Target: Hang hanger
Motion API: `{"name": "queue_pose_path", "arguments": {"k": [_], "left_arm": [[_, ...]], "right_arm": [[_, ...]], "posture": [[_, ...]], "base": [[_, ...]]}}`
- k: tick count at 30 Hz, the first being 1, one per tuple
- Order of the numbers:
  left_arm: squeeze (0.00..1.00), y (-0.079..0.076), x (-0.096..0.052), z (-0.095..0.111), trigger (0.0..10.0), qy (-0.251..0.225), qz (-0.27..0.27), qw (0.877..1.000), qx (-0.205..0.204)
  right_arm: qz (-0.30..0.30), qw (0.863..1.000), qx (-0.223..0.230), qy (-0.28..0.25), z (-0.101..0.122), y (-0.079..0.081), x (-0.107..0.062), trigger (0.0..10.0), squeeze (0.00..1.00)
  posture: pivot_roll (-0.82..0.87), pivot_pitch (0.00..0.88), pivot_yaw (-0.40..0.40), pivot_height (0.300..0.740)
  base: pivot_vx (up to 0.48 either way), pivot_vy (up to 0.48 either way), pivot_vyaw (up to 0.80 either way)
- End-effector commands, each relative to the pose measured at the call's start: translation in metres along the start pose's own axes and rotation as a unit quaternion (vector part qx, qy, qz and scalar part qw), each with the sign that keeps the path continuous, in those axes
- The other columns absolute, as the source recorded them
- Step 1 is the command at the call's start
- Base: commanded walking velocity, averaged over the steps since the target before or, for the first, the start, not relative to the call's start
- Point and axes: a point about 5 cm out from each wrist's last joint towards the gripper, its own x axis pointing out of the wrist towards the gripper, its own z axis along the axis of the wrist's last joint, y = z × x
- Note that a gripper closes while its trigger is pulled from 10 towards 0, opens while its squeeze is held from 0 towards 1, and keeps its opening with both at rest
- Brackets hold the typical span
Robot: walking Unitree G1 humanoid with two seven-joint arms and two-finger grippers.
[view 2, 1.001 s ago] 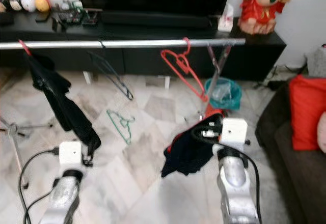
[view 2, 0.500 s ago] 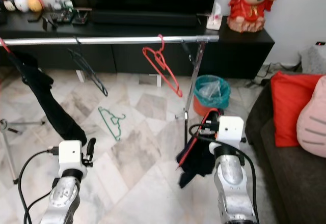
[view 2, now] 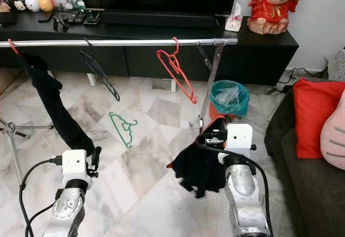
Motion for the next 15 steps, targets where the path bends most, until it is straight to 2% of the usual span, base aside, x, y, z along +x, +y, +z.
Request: {"name": "queue_pose_path", "arguments": {"k": [1, 12, 15], "left_arm": [[0.00, 0.0038, -0.0007, -0.0004, 10.0, 0.005, 0.009, 1.000, -0.002], [0.00, 0.0045, -0.0009, -0.0002, 10.0, 0.006, 0.009, 1.000, -0.004], [0.00, 0.0042, -0.0005, -0.0003, 10.0, 0.007, 0.008, 1.000, -0.004]], "right_arm": [[0.008, 1.000, 0.001, -0.018, 0.0063, 0.0028, 0.0008, 10.0, 0.00], [0.015, 1.000, 0.002, -0.012, 0.0043, 0.0069, 0.0003, 10.0, 0.00], [0.003, 1.000, 0.017, -0.008, 0.0029, 0.0041, 0.0011, 10.0, 0.00]], "posture": [[-0.02, 0.056, -0.019, 0.740], [-0.02, 0.066, -0.016, 0.740], [-0.01, 0.068, -0.015, 0.740]], "base": [[0.000, 0.000, 0.80], [0.000, 0.000, 0.80], [0.000, 0.000, 0.00]]}}
